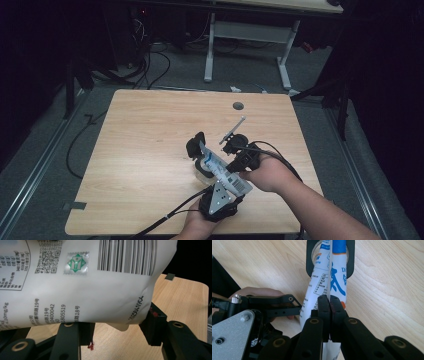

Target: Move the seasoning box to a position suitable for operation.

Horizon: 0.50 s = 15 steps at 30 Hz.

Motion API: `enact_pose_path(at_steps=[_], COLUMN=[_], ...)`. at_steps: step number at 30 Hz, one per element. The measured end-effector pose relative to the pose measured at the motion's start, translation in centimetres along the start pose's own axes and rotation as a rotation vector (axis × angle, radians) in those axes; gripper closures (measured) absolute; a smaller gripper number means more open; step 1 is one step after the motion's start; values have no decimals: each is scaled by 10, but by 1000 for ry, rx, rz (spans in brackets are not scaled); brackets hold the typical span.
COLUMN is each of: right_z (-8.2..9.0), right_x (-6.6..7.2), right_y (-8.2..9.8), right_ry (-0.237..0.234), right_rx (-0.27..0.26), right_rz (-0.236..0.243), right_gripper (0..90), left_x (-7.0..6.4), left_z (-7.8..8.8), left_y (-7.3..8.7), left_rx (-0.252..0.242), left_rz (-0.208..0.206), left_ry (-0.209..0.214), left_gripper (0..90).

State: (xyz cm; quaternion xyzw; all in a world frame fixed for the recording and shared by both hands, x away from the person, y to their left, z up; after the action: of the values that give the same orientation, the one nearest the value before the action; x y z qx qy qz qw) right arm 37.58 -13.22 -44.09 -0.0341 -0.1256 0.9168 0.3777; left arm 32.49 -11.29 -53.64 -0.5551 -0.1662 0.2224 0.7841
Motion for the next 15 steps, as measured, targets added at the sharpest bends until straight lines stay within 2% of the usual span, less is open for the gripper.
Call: enact_pose_path(at_steps=[10, 15], right_z=[0, 0], right_x=[-4, -5], right_y=[-2, -2], right_ry=[3, -1], right_rx=[-21, -29], right_rz=[16, -5], right_gripper=[897, 897], left_x=[2, 3], left_z=[-1, -1], left_y=[-1, -2], left_rx=[-1, -3], left_rz=[3, 9], left_ry=[-3, -3], left_gripper=[514, 514])
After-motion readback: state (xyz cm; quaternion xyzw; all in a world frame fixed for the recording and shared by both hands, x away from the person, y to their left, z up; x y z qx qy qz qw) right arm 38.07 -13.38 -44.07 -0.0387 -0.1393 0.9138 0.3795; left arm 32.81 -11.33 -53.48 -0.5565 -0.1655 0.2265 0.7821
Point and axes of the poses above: each handheld gripper's, and its own axes: z roughly backward along the jaws, y roughly out of its underside, x roughly to its left, the point moved 9 cm from there along -z, roughly forward along the jaws, and after that the axes turned 1 degree about y, right-handed, at the moved point
